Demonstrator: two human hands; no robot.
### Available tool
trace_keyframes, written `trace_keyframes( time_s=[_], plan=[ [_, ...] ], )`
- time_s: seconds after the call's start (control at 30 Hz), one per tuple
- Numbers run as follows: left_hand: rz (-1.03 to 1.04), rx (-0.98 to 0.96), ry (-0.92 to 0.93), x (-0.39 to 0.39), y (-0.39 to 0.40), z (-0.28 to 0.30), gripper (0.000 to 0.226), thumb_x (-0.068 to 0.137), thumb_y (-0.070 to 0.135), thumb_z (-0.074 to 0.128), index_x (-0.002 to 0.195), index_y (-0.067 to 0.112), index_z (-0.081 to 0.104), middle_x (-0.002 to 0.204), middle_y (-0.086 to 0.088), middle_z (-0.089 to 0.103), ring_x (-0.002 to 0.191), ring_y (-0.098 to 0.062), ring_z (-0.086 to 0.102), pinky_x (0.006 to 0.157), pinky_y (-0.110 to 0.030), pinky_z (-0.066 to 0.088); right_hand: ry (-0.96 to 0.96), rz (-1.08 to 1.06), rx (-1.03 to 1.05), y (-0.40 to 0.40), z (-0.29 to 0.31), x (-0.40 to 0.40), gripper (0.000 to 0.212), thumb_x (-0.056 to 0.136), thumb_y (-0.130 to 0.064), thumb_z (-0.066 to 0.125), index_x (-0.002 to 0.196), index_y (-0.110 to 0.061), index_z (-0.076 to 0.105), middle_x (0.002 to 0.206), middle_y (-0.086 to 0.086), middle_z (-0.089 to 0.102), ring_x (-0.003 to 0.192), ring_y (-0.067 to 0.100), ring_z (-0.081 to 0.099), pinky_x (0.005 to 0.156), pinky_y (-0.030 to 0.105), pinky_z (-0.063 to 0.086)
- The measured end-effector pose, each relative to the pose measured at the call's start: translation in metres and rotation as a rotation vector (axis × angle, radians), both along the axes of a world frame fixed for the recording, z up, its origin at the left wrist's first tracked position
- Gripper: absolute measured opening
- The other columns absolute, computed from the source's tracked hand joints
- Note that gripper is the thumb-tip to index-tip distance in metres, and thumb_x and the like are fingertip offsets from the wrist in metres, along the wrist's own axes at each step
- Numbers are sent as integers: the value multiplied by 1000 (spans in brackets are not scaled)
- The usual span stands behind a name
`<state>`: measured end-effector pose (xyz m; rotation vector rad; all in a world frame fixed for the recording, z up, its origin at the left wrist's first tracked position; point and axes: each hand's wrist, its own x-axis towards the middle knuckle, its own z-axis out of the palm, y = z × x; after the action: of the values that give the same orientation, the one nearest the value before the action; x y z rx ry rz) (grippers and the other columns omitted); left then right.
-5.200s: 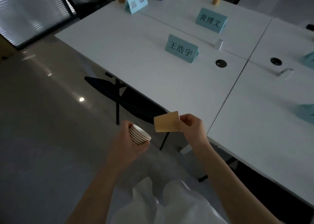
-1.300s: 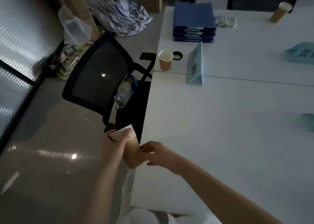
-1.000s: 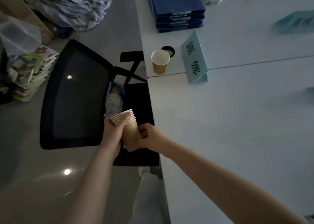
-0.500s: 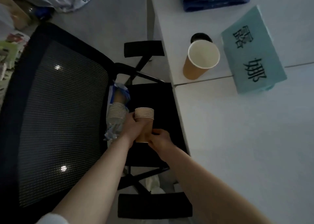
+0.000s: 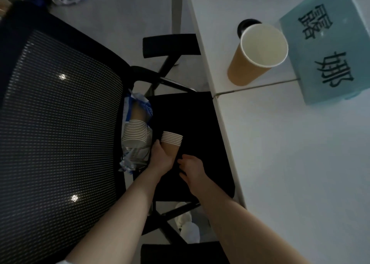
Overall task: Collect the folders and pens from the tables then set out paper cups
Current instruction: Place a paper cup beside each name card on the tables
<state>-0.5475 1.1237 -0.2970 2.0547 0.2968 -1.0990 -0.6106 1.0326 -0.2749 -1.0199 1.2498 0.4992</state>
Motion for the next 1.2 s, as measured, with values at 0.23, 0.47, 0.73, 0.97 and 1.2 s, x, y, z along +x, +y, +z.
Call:
trace_keyframes(
  time_s=[0.23, 0.47, 0.73, 0.97, 1.2],
  plan=[
    [-26, -5, -49, -33, 9, 42, 18, 97, 5, 45, 90, 21, 48, 90, 8, 53, 91, -15, 51, 62, -10, 38, 12, 123, -117, 3, 43, -14, 39, 94, -9, 40, 131, 5, 47, 126, 28, 56, 118, 41, 53, 103, 50, 43],
    [109, 14, -63, -59, 19, 85, 40, 88, -6, 47, 125, 7, 51, 111, -13, 62, 88, -17, 57, 67, -26, 43, -241, 421, -321, 2, 130, -40, 33, 98, -13, 41, 128, -21, 51, 122, -3, 59, 100, 7, 53, 78, 13, 42],
    [235, 98, -365, -108, -43, 176, 34, 86, 3, 51, 120, 11, 55, 109, -8, 62, 101, -26, 58, 79, -34, 45, -536, 515, -557, -53, 219, -72, 35, 93, -8, 44, 124, -20, 57, 124, -3, 63, 116, 11, 56, 97, 24, 48],
    [100, 93, -787, -170, -123, 197, 48, 83, 5, 61, 130, 9, 49, 140, -9, 47, 132, -24, 41, 108, -42, 41, -647, 554, -673, -137, 239, -69, 34, 89, 1, 45, 115, -13, 62, 112, 1, 68, 108, 13, 61, 96, 29, 49],
    [-351, 415, -772, -232, -178, 178, 65, 85, 30, 47, 147, 10, 38, 157, -15, 29, 146, -39, 20, 113, -59, 25, -756, 739, -813, -208, 245, -52, 33, 89, -2, 50, 120, -9, 58, 119, 7, 61, 109, 20, 58, 98, 39, 49]
  ],
)
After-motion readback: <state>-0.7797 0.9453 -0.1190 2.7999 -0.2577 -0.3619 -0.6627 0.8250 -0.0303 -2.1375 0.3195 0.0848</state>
